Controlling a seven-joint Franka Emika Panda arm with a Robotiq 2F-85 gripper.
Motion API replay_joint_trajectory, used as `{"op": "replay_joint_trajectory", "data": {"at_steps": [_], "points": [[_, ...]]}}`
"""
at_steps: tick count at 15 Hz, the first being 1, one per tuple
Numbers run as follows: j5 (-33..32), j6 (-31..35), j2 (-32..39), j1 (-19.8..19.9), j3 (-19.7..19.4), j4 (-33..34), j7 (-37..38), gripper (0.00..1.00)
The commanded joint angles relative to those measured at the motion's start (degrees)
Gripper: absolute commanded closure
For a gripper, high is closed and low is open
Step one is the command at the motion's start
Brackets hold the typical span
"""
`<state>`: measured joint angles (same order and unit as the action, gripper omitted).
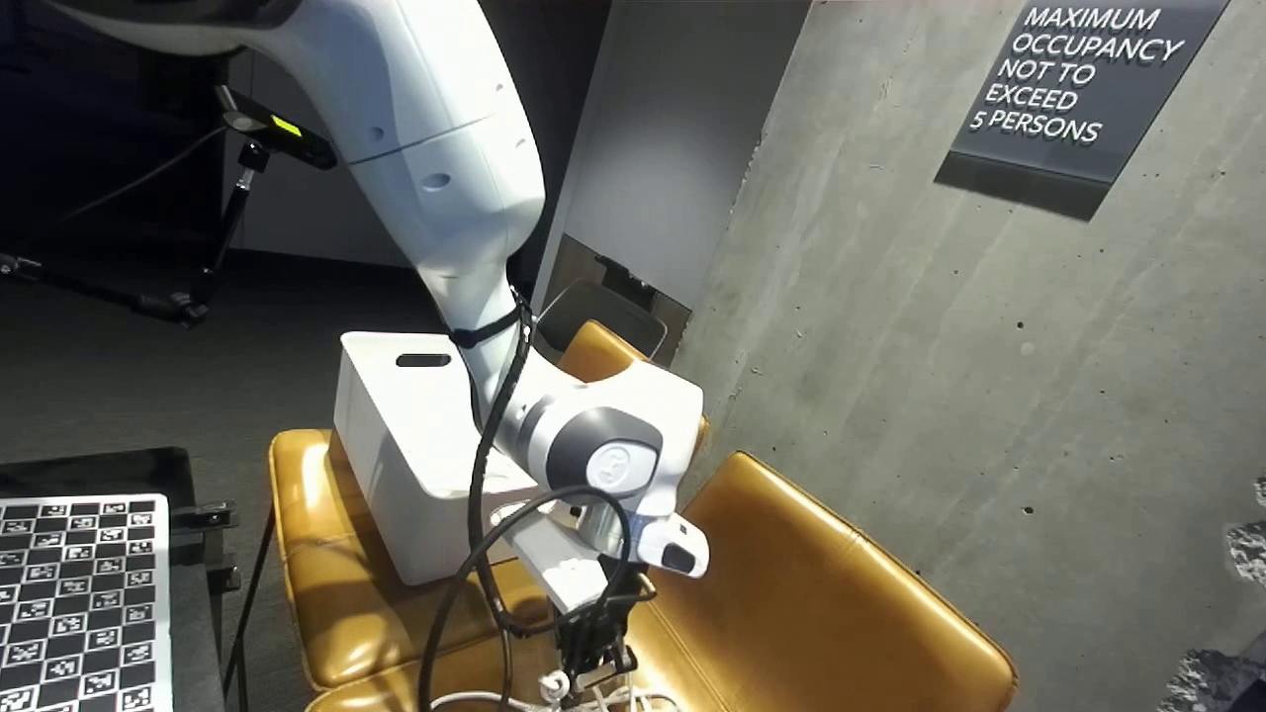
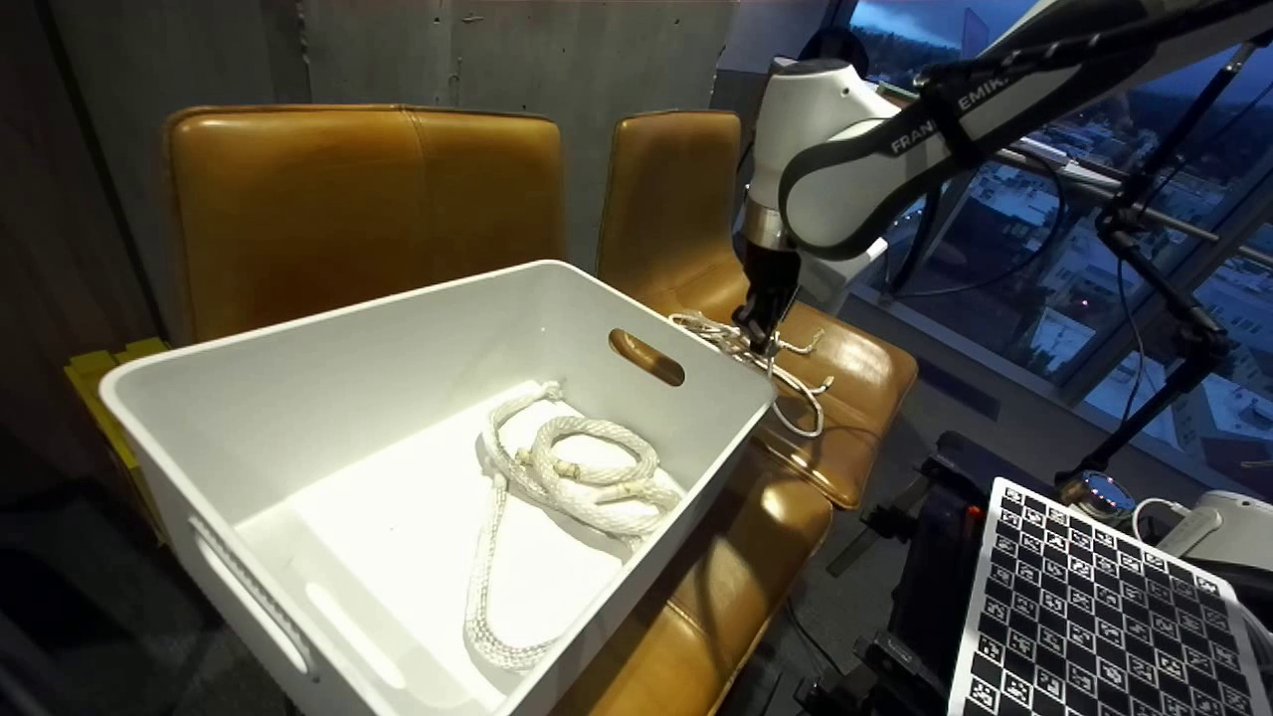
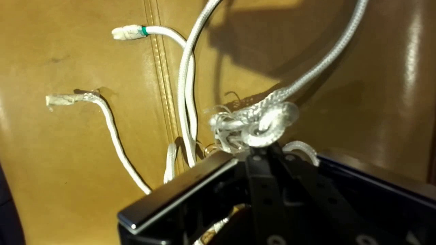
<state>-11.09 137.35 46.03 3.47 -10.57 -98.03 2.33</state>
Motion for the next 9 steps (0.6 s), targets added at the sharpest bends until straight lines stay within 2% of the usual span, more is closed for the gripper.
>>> {"op": "replay_joint_trajectory", "data": {"at_steps": [1, 5, 6, 7, 8, 9], "points": [[-1.9, -2.7, -4.9, -1.8, -1.4, -1.8, 1.7, 0.99], [-3.3, -3.6, -6.7, -2.1, -1.7, -2.4, 2.2, 0.99], [-3.5, -3.5, -7.0, -2.1, -1.7, -2.6, 2.2, 0.90], [-3.6, -3.2, -7.3, -2.0, -1.6, -3.0, 2.1, 0.98], [-3.8, -3.3, -7.4, -2.0, -1.6, -3.2, 2.1, 0.96], [-3.9, -3.3, -7.5, -1.9, -1.6, -3.3, 2.1, 0.99]]}}
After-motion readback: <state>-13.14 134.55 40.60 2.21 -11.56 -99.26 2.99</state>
